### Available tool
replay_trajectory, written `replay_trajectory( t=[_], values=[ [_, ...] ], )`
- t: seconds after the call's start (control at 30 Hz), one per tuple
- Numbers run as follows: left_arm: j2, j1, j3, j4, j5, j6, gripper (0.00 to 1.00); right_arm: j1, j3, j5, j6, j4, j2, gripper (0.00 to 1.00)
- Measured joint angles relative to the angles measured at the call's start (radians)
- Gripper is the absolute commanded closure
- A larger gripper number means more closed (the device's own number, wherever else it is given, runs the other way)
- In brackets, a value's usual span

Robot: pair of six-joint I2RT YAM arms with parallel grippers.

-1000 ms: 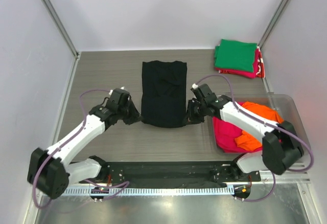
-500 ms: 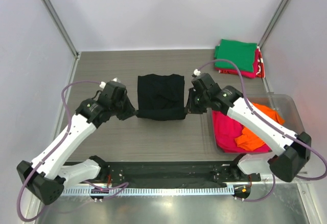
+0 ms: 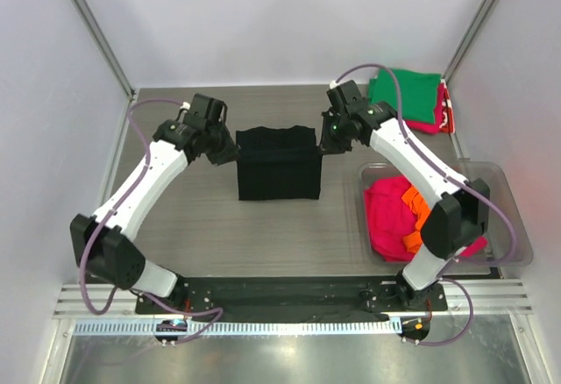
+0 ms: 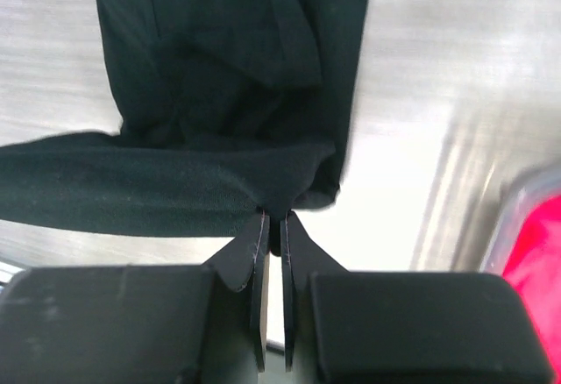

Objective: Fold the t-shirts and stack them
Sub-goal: Fold the tshirt

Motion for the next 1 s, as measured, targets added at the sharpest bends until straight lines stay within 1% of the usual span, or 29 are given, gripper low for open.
replay_trajectory(
  t=[0.3,0.47,0.63,0.9,0.93,0.97,1.0],
  values=[
    [0.238,0.087,0.163,0.010,0.032,0.060,1.00,-0.065,0.220,-0.067,-0.072,-0.021,0.228,0.99],
    [0.355,0.129,0.281,0.009,0.064,0.082,1.00,-0.100,0.385,-0.097,-0.101,-0.043,0.370,0.99],
    [0.486,0.165,0.410,0.011,0.088,0.099,1.00,-0.130,0.543,-0.122,-0.116,-0.055,0.503,0.99],
    [0.694,0.212,0.549,0.014,0.124,0.107,0.99,-0.154,0.768,-0.167,-0.125,-0.077,0.727,0.99],
    [0.722,0.215,0.567,0.014,0.127,0.107,0.99,-0.156,0.790,-0.171,-0.124,-0.078,0.752,0.98],
    [0.750,0.219,0.584,0.015,0.128,0.108,0.98,-0.158,0.809,-0.174,-0.124,-0.077,0.775,0.92],
    [0.772,0.223,0.599,0.014,0.130,0.107,0.93,-0.160,0.824,-0.179,-0.123,-0.076,0.797,0.73]
  ],
)
